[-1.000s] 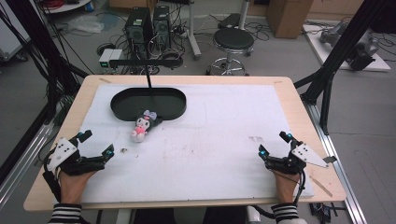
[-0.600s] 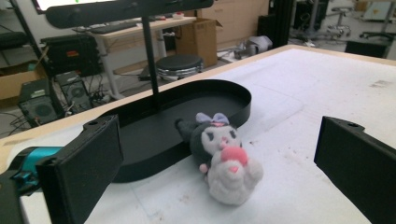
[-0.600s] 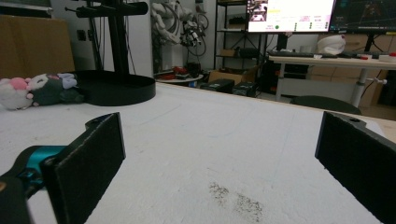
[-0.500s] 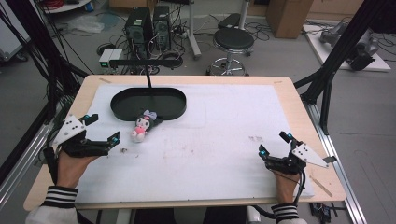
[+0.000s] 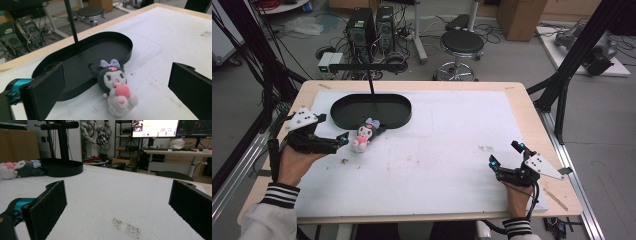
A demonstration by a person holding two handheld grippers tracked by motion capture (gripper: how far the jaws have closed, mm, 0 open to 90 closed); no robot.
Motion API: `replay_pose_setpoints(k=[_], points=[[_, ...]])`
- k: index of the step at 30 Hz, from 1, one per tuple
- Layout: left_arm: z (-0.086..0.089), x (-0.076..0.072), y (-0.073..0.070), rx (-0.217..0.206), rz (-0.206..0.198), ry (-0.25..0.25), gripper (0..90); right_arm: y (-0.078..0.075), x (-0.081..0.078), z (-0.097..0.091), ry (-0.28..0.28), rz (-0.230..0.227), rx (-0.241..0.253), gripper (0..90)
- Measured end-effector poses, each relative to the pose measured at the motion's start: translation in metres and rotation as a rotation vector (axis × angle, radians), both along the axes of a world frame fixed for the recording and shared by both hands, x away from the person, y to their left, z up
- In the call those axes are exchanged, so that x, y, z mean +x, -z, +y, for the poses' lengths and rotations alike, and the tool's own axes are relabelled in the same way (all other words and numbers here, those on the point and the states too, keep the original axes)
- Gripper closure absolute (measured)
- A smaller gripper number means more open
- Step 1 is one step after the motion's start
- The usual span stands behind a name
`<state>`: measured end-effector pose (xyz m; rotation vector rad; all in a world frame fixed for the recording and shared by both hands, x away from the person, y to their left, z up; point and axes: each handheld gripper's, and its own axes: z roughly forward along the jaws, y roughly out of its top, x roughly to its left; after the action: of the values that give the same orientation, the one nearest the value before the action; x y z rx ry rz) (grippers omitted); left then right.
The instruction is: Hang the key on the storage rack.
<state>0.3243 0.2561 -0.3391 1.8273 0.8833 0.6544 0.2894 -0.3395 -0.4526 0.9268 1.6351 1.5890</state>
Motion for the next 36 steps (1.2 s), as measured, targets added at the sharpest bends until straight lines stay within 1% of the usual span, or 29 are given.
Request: replay_pose_setpoints(k=[4,5,7,8,10,11,12,13,17,18,20,21,22,23,24,25,26,27,28,29,30,31,32,35,36], points=[[-0.010,0.009,-0.001,0.044,0.047,0.010,1.7,0.000,0.000,0.000,0.000,0.000,0.000,0.5],[-0.015,0.012,-0.002,0.059,0.052,-0.002,1.7,0.000,0.000,0.000,0.001,0.000,0.000,0.5],[-0.017,0.014,-0.003,0.064,0.057,-0.009,1.7,0.000,0.000,0.000,0.001,0.000,-0.001,0.5],[-0.021,0.018,-0.002,0.075,0.077,-0.015,1.7,0.000,0.000,0.000,0.001,0.000,-0.001,0.5],[-0.025,0.022,-0.001,0.089,0.106,-0.020,1.7,0.000,0.000,0.000,0.000,-0.001,0.002,0.5],[-0.025,0.022,-0.001,0.089,0.106,-0.020,1.7,0.000,0.000,0.000,0.000,-0.002,0.002,0.5],[-0.030,0.026,0.003,0.117,0.138,-0.018,1.7,0.000,0.000,0.000,0.001,-0.002,0.001,0.5],[-0.030,0.026,0.003,0.117,0.138,-0.018,1.7,0.000,0.000,0.000,0.001,0.000,0.002,0.5],[-0.037,0.034,0.009,0.162,0.188,-0.019,1.7,0.000,0.000,0.000,0.000,0.001,0.004,0.5],[-0.038,0.037,0.011,0.166,0.205,-0.029,1.7,0.000,0.000,0.000,0.000,0.000,0.002,0.5],[-0.040,0.040,0.014,0.181,0.224,-0.038,1.7,0.000,0.000,0.000,0.000,0.000,0.003,0.5],[-0.042,0.042,0.017,0.193,0.239,-0.041,1.7,0.000,0.000,0.000,0.000,-0.001,0.002,0.5],[-0.042,0.045,0.020,0.207,0.264,-0.046,1.7,0.000,0.000,0.000,0.000,-0.001,0.003,0.5],[-0.042,0.047,0.022,0.213,0.278,-0.048,1.7,0.000,0.000,0.000,-0.001,0.000,0.003,0.5],[-0.042,0.047,0.022,0.213,0.278,-0.048,1.7,0.000,0.000,0.000,0.000,-0.001,0.003,0.5],[-0.042,0.050,0.025,0.229,0.307,-0.054,1.7,0.000,0.000,0.000,0.000,0.000,0.003,0.5],[-0.043,0.051,0.027,0.234,0.317,-0.062,1.7,0.000,0.000,0.000,0.000,-0.001,0.003,0.5],[-0.043,0.051,0.027,0.234,0.317,-0.062,1.7,0.000,0.000,0.000,0.000,-0.001,0.003,0.5],[-0.044,0.054,0.030,0.245,0.337,-0.064,1.7,0.000,0.000,0.000,0.000,-0.001,0.003,0.5],[-0.045,0.055,0.031,0.257,0.344,-0.063,1.7,0.000,0.000,0.000,0.000,0.000,0.003,0.5],[-0.045,0.055,0.031,0.257,0.344,-0.063,1.7,0.000,0.000,0.000,0.000,-0.001,0.003,0.5],[-0.046,0.056,0.033,0.268,0.348,-0.065,1.7,0.000,0.000,0.000,0.000,-0.001,0.003,0.5],[-0.047,0.057,0.034,0.271,0.353,-0.069,1.7,0.000,0.000,0.000,0.000,-0.001,0.003,0.5],[-0.052,0.061,0.040,0.297,0.383,-0.075,1.7,0.000,0.000,0.000,0.000,-0.001,0.003,0.5],[-0.052,0.061,0.040,0.297,0.383,-0.075,1.7,0.000,0.000,0.000,0.000,-0.001,0.003,0.5]])
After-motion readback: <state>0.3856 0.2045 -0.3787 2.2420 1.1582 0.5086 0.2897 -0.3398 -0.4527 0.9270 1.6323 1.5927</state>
